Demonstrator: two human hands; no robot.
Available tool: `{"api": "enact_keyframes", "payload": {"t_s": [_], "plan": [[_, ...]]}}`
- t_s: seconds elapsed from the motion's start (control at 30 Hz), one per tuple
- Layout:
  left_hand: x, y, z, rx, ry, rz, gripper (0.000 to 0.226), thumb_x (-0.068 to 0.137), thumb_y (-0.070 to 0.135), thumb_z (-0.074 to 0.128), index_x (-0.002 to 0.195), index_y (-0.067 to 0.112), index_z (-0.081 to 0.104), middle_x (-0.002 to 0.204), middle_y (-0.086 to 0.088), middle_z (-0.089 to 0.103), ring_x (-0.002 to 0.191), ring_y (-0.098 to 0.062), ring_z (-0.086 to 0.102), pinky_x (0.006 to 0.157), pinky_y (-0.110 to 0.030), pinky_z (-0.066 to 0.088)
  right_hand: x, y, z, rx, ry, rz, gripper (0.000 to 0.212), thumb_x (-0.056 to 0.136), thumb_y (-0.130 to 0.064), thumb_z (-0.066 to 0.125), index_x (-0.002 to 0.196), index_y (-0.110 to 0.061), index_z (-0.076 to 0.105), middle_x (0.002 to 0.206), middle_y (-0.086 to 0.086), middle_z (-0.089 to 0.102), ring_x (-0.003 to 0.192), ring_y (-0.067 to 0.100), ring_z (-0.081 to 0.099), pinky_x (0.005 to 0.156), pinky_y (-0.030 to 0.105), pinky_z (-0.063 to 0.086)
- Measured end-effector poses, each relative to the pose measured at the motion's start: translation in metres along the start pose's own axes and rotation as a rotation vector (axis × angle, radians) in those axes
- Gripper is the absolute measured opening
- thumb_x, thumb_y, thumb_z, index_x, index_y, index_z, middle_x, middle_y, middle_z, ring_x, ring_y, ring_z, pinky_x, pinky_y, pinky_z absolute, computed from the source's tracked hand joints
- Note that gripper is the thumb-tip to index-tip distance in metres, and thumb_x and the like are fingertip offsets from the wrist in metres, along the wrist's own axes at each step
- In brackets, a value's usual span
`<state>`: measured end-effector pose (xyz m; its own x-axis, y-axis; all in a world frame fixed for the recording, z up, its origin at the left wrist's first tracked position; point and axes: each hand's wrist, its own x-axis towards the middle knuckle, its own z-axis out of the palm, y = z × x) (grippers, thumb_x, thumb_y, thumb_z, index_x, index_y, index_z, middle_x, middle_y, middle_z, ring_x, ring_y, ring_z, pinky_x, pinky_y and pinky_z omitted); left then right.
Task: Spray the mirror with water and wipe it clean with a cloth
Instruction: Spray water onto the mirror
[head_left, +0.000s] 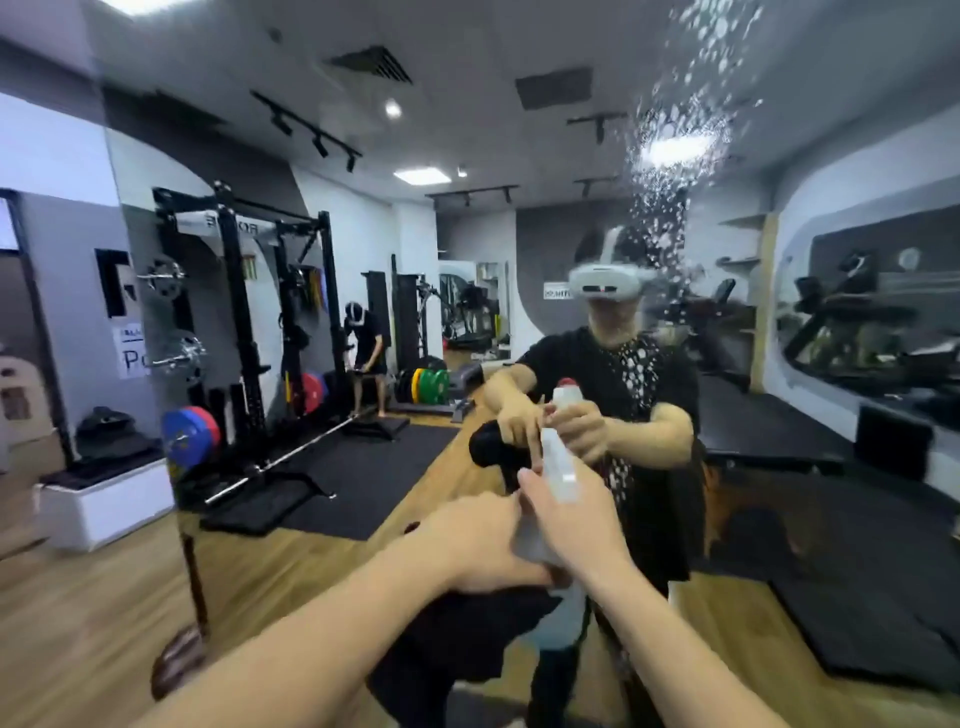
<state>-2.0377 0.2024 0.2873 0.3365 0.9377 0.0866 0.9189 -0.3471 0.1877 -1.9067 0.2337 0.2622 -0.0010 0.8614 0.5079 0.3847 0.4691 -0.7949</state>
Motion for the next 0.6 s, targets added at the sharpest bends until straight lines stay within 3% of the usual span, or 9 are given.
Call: {"api": "enact_keyframes", "payload": {"t_s": [0.07, 0.2, 0.33, 0.43, 0.6], "plan": [[0.003, -0.008, -0.064, 0.101, 0.134, 0.033, 0.073, 0.081, 0.072, 0.068, 0.133, 0.023, 0.052, 0.118, -0.005, 0.069, 0.106, -0.03, 0.066, 0.09, -0.04, 0.055, 0.035, -0.053, -0.002, 0.031, 0.066, -0.109, 0.021, 0.094, -0.028, 0.067, 0.095, -0.006, 0.066, 0.091, 0.009, 0.068, 0.087, 0.025, 0.061, 0.081, 0.037, 0.048], [0.001, -0.024, -0.181, 0.212, 0.35, 0.064, 0.078, 0.08, 0.077, 0.064, 0.134, 0.021, 0.052, 0.11, -0.004, 0.069, 0.095, -0.028, 0.067, 0.088, -0.039, 0.055, 0.102, -0.163, -0.009, 0.058, 0.132, -0.289, 0.023, 0.093, -0.035, 0.062, 0.095, -0.013, 0.065, 0.082, -0.001, 0.063, 0.07, 0.011, 0.054, 0.065, 0.024, 0.045], [-0.016, -0.026, -0.268, 0.246, 0.589, 0.094, 0.081, 0.081, 0.077, 0.062, 0.143, 0.029, 0.042, 0.11, 0.001, 0.066, 0.093, -0.023, 0.062, 0.087, -0.041, 0.054, 0.141, -0.259, -0.016, 0.004, 0.278, -0.476, 0.028, 0.084, -0.036, 0.053, 0.081, -0.009, 0.059, 0.074, 0.003, 0.058, 0.069, 0.022, 0.052, 0.065, 0.033, 0.036], [-0.027, -0.032, -0.298, 0.278, 0.682, 0.077, 0.082, 0.081, 0.079, 0.061, 0.143, 0.029, 0.041, 0.109, 0.004, 0.066, 0.09, -0.021, 0.063, 0.086, -0.043, 0.055, 0.15, -0.299, -0.014, -0.036, 0.305, -0.541, 0.024, 0.09, -0.025, 0.055, 0.073, -0.009, 0.049, 0.068, 0.003, 0.049, 0.066, 0.023, 0.044, 0.066, 0.031, 0.031], [-0.042, -0.047, -0.305, 0.341, 0.688, 0.023, 0.078, 0.082, 0.078, 0.059, 0.14, 0.027, 0.044, 0.098, 0.008, 0.059, 0.086, -0.02, 0.058, 0.081, -0.038, 0.052, 0.142, -0.311, 0.006, 0.046, 0.283, -0.513, 0.03, 0.089, -0.023, 0.057, 0.063, -0.012, 0.045, 0.061, 0.002, 0.049, 0.064, 0.024, 0.046, 0.061, 0.035, 0.036]]}}
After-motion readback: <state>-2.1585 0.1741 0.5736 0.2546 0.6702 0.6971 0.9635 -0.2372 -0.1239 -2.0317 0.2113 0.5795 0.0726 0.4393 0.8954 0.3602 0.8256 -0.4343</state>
